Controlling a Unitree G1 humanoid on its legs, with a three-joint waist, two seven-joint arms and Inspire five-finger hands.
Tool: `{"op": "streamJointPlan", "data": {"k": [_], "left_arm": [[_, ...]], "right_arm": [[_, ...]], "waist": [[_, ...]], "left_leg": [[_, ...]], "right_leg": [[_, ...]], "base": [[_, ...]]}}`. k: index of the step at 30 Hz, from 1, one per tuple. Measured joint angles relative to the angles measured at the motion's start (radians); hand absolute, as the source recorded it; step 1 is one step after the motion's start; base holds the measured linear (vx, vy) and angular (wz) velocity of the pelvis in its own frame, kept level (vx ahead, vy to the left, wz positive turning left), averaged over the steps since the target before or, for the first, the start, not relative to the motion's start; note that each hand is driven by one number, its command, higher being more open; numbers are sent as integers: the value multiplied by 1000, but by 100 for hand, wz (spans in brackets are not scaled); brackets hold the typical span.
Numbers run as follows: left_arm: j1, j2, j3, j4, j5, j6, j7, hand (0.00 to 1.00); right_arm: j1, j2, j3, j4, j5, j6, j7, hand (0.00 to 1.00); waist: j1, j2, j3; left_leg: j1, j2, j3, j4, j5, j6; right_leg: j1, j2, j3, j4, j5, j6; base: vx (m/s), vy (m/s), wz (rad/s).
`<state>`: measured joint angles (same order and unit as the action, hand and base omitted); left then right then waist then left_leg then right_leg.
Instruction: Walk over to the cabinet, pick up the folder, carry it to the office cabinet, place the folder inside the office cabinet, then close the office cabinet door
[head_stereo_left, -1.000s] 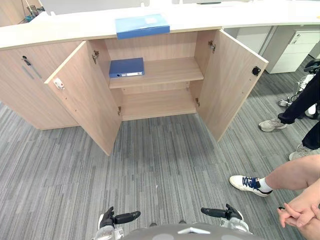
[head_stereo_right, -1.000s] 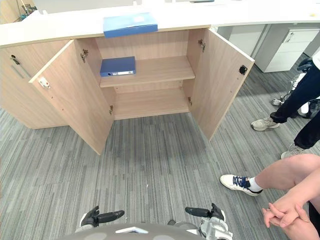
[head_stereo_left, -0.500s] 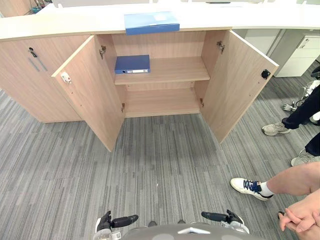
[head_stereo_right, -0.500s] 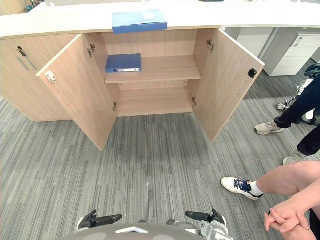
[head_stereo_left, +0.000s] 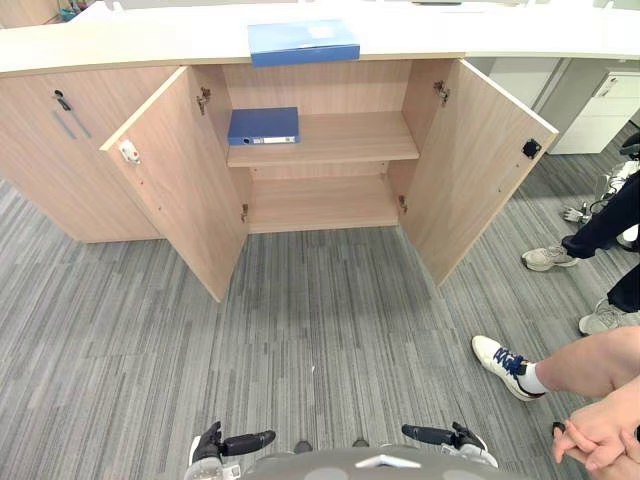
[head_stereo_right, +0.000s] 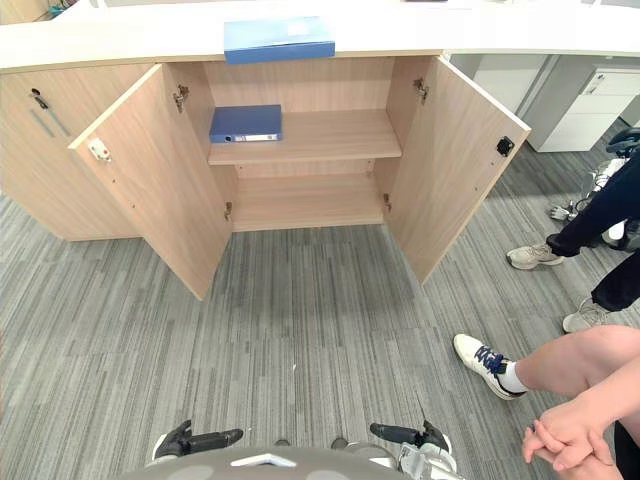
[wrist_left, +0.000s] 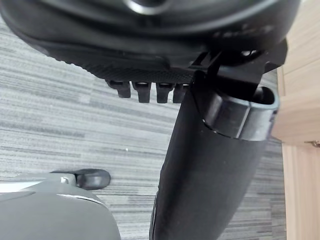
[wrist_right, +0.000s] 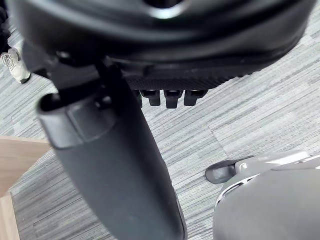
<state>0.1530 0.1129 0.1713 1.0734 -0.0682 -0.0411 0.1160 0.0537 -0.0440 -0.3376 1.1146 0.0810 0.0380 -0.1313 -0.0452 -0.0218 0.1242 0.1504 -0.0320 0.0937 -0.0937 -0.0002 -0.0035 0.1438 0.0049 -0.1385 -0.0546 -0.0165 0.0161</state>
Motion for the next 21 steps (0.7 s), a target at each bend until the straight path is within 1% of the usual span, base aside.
{"op": "streamJointPlan", "data": {"k": [4,5,6,7,8,9,10,11,12,13,14,15,16,18,19,20,21], "left_arm": [[-3,1,0,-1,0,0,-8,100],[-4,3,0,-3,0,0,-13,100],[-4,4,0,-4,0,0,-14,100],[-4,6,0,-9,0,0,-14,100],[-4,7,0,-9,0,0,-14,100],[-4,10,0,-9,-1,1,-14,100],[-4,13,-3,-10,0,1,-14,100],[-5,15,-10,-10,0,1,-14,100],[-11,20,-36,-7,0,1,-13,100],[-24,26,-54,-5,1,1,-15,100],[-28,31,-65,-6,1,0,-15,100],[-34,35,-77,-5,3,2,-13,100],[-44,34,-76,-5,3,8,-12,100],[-50,32,-76,-5,4,8,-13,100],[-54,30,-74,-5,4,8,-13,100],[-67,22,-67,-5,4,8,-12,100],[-71,16,-67,-5,3,8,-13,100]], "right_arm": [[2,3,1,0,0,0,1,100],[-1,3,1,0,0,0,1,100],[-2,3,1,0,0,0,2,100],[-6,3,1,-1,0,0,2,100],[-7,2,1,-1,0,0,2,100],[-5,3,0,-1,1,0,2,100],[-2,3,0,-2,1,0,2,100],[-2,2,1,-4,1,0,3,100],[-3,-2,1,-11,2,0,8,100],[-12,-4,1,-23,3,-2,13,100],[-14,-3,1,-25,4,-3,13,100],[-15,-10,1,-29,22,-5,14,100],[-18,-10,2,-32,40,-8,16,100],[-21,-9,5,-40,40,-16,18,100],[-24,-9,5,-44,40,-19,19,100],[-32,-12,5,-51,42,-20,19,100],[-42,-19,6,-52,42,-21,19,100]], "waist": [[15,-7,-4],[16,-7,-4],[17,-7,-5],[23,-8,-4],[25,-9,-2],[27,-12,1],[32,-14,1],[34,-14,1],[36,-10,3],[35,-10,12],[35,-14,19],[30,-9,30],[27,-7,41],[16,-4,43],[12,-2,45],[10,9,55],[5,22,64]], "left_leg": [[-30,0,13,5,-18,15],[-52,-1,19,24,-32,23],[-67,-1,24,45,-45,23],[-96,0,35,101,-81,28],[-107,1,40,130,-100,30],[-117,1,44,175,-134,35],[-122,-3,49,208,-161,35],[-120,-5,52,217,-172,36],[-113,-11,59,226,-182,34],[-98,-21,59,220,-182,34],[-82,-29,56,217,-183,36],[-56,-39,35,215,-200,63],[-19,-38,20,203,-211,74],[15,-23,-11,173,-213,72],[22,-15,-23,164,-214,71],[36,12,-41,150,-218,64],[48,41,-51,144,-227,48]], "right_leg": [[-27,1,12,-4,-6,8],[-44,-1,16,2,-11,15],[-56,-4,18,9,-16,20],[-84,-8,29,53,-39,24],[-101,-11,33,89,-58,28],[-129,-22,35,174,-107,35],[-162,-38,33,270,-157,60],[-183,-47,29,329,-178,77],[-247,-68,14,474,-200,104],[-324,-96,0,645,-197,109],[-359,-115,-3,730,-193,108],[-406,-140,-15,848,-219,86],[-423,-146,-20,888,-255,75],[-458,-139,-33,860,-288,63],[-470,-136,-43,834,-288,63],[-498,-118,-54,765,-284,59],[-515,-98,-58,667,-262,57]], "base": [[-10,-7,-9],[25,9,-10],[61,20,-17],[56,24,-19],[93,38,-20],[140,59,-13],[146,67,-13],[161,101,-18],[144,127,-12],[163,135,-3],[195,114,20],[232,69,33],[231,43,36],[197,-22,41],[276,-113,52],[243,-125,47],[252,-138,43]]}}
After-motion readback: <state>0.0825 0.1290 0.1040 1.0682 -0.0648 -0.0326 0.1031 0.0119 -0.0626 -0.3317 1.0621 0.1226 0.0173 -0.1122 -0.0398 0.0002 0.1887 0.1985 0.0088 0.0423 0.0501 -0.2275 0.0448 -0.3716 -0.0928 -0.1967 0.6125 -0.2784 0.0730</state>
